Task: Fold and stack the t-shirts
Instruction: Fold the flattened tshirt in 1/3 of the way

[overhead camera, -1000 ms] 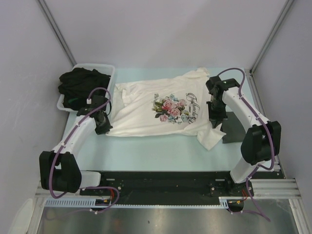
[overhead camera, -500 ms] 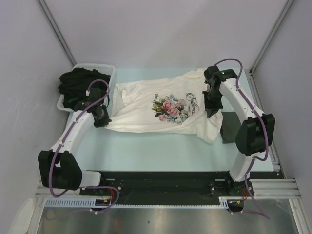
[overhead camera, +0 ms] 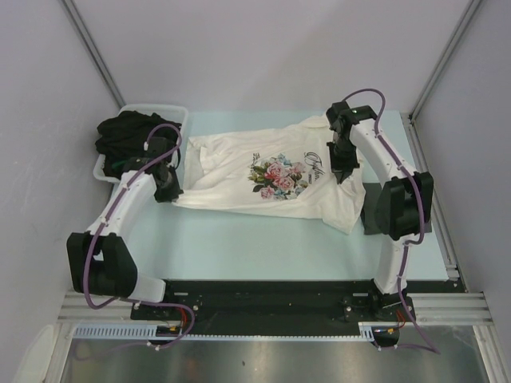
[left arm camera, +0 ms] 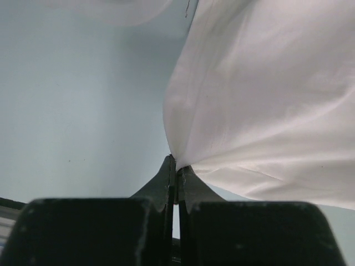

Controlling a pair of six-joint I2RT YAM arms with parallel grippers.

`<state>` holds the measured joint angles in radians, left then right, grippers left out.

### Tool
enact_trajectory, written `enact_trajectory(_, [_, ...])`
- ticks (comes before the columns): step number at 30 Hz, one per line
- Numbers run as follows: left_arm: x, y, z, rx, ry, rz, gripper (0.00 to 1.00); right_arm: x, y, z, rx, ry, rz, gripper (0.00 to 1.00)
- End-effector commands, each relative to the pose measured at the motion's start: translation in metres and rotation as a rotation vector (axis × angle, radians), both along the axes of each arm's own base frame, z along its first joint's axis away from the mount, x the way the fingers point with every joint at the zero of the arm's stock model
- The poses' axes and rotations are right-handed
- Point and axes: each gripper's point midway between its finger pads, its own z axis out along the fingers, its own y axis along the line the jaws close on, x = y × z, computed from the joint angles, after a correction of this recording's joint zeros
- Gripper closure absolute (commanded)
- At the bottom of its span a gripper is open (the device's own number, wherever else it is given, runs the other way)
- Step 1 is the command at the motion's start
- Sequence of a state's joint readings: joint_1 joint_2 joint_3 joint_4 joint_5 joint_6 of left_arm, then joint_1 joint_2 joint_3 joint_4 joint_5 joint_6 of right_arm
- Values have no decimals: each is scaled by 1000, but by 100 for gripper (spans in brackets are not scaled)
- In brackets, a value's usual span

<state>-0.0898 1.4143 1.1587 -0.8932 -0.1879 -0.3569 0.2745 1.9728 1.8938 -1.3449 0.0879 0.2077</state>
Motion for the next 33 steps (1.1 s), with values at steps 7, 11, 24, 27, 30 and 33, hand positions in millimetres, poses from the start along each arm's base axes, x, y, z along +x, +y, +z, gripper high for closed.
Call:
enact_trajectory(7, [15,2,6,0,-9,-14,100,0,-17,5,-183,75,36,100])
enact_trajectory(11, [15,3,2,4,7,-18,100,15,-17,2,-223,49,36,100])
enact_trajectory(24, [20,2,-1,8,16,-19,100,59,-11,23,-304,-146,66,100])
enact_trajectory(27, [20,2,-4,6,21,-21,100,64,-11,23,-308,-161,76,100])
enact_trajectory(30, [20,2,-8,9,33,-26,100,67,-11,18,-337,-157,103,100])
enact_trajectory(33, [24,4,-10,19,36,-24,100,73,-7,13,-362,-172,151,100])
